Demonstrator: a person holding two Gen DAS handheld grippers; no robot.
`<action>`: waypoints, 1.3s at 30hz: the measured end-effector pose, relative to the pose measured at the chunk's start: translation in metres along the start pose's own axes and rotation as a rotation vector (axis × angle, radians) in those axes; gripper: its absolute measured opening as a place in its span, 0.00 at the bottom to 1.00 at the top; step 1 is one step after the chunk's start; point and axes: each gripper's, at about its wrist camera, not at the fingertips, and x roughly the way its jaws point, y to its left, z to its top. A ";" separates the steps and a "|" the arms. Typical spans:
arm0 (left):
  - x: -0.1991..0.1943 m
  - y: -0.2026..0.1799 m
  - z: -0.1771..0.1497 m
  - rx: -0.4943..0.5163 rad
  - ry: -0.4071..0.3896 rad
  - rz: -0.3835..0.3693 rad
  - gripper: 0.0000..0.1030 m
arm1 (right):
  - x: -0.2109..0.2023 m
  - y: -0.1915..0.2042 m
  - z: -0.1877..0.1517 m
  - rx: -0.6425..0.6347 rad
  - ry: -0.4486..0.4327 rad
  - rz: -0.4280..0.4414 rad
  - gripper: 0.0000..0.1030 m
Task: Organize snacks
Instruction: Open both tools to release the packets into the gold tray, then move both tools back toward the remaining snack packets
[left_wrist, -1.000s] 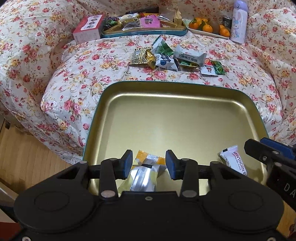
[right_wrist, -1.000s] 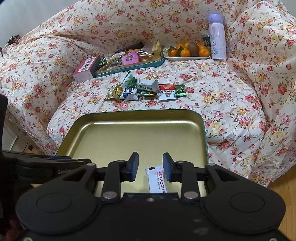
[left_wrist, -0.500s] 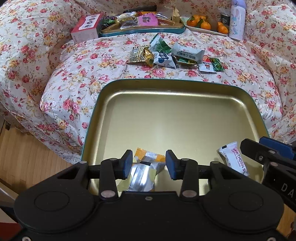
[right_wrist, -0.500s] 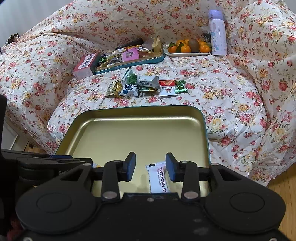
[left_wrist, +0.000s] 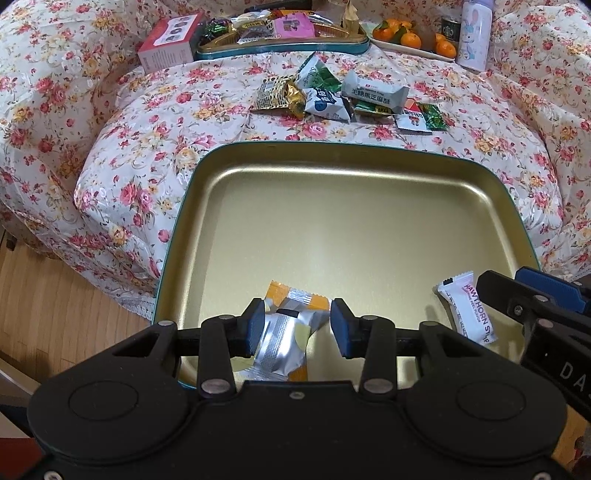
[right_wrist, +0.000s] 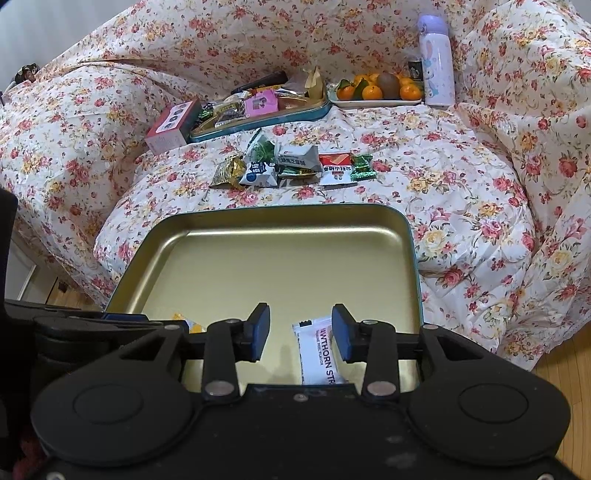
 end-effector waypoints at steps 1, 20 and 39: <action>0.000 0.000 0.000 -0.001 0.001 -0.001 0.48 | 0.000 0.000 0.000 0.000 0.002 0.000 0.39; 0.003 0.003 0.000 -0.008 0.030 -0.026 0.47 | 0.004 -0.002 0.000 0.015 0.042 0.015 0.42; -0.009 0.041 0.042 -0.002 -0.020 -0.028 0.48 | 0.002 -0.010 0.024 0.032 -0.001 -0.004 0.44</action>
